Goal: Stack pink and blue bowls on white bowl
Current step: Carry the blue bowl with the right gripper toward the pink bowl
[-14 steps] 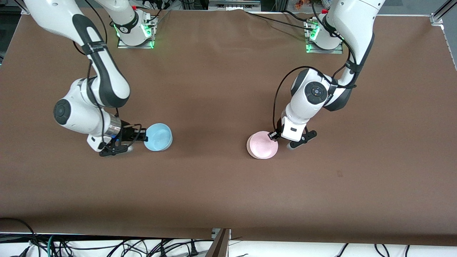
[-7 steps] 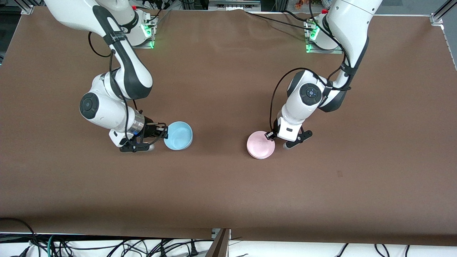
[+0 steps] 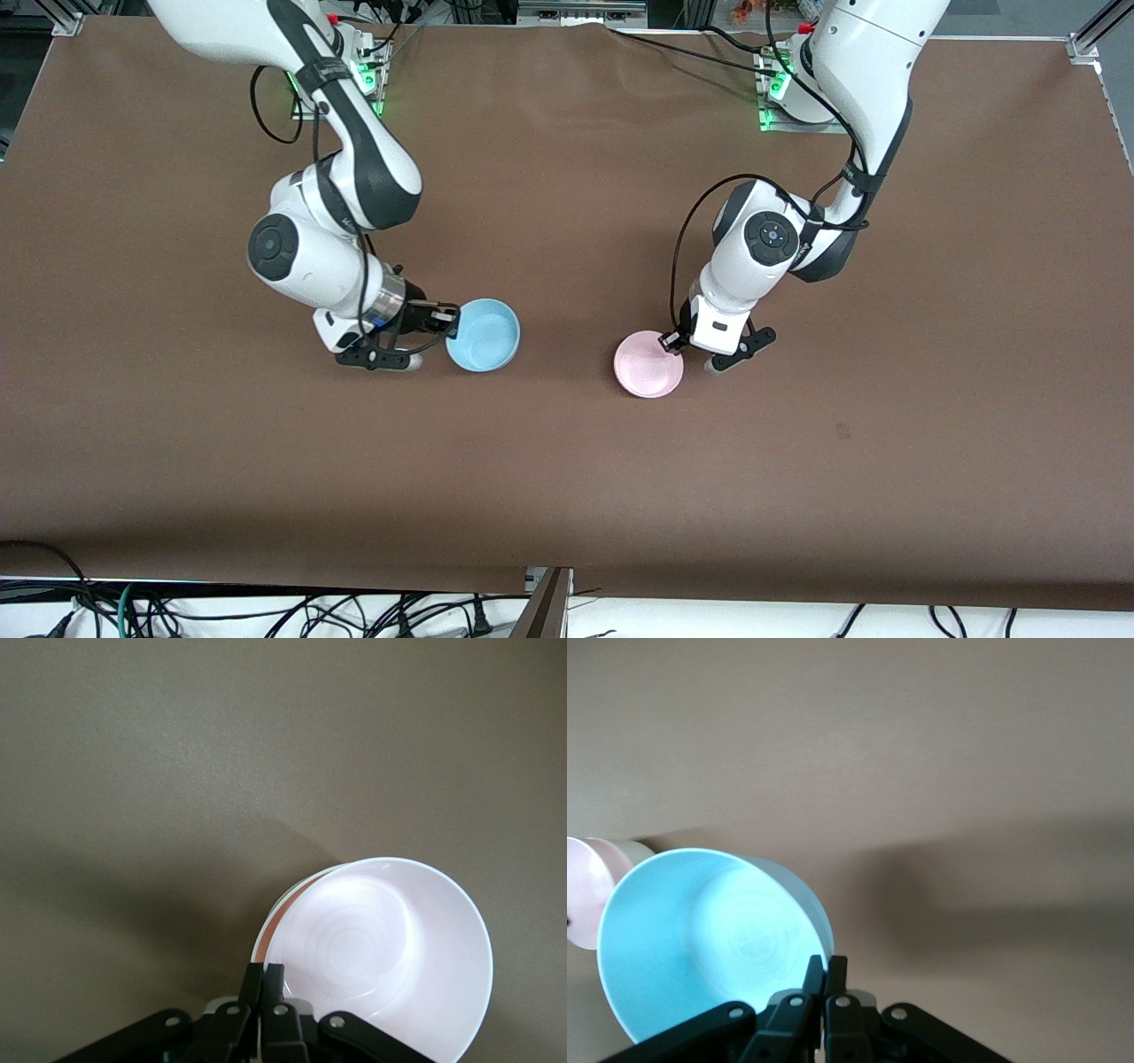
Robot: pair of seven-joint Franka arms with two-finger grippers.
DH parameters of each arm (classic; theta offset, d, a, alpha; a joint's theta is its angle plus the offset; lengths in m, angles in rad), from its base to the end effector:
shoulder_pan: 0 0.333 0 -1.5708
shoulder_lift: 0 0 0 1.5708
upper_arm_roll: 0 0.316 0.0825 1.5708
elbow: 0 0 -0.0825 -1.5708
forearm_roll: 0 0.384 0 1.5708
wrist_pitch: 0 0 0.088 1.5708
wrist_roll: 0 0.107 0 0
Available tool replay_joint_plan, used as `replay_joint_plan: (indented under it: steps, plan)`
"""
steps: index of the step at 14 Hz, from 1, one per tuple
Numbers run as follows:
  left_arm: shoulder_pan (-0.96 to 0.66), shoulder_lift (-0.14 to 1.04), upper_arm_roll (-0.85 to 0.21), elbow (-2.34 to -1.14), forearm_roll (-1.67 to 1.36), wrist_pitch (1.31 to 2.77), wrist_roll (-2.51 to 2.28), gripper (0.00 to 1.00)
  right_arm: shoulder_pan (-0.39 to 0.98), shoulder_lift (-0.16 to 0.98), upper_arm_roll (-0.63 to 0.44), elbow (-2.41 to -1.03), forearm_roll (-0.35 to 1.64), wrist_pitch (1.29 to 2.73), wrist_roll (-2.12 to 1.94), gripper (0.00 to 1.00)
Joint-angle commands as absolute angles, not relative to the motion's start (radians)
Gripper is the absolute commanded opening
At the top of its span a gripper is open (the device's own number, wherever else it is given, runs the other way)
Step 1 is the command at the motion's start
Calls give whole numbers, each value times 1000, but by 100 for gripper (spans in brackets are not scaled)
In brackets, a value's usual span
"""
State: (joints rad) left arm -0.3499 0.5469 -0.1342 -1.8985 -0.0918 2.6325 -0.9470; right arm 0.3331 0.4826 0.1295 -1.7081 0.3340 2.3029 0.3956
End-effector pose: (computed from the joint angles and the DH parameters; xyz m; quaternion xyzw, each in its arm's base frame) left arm 0.5799 -0.2960 0.2321 0.9543 0.2770 0.0321 0.1071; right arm 0.6101 0.3012 0.3259 -0.9825 0.0798 0.0161 0.1674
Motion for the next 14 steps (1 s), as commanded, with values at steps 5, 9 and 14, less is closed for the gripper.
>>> replay_joint_plan:
  steps: [5, 9, 14]
  plan:
    - [-365, 561, -121, -1878, -71, 2637, -971, 2, 388, 529, 121, -1641, 288, 2306, 554, 0]
    - [-367, 568, -121, -1870, -71, 2638, -971, 14, 425, 567, 121, -1594, 288, 2318, 633, 0]
    - [-361, 563, -120, -1859, -71, 2637, -971, 16, 480, 610, 120, -1536, 284, 2347, 747, 0]
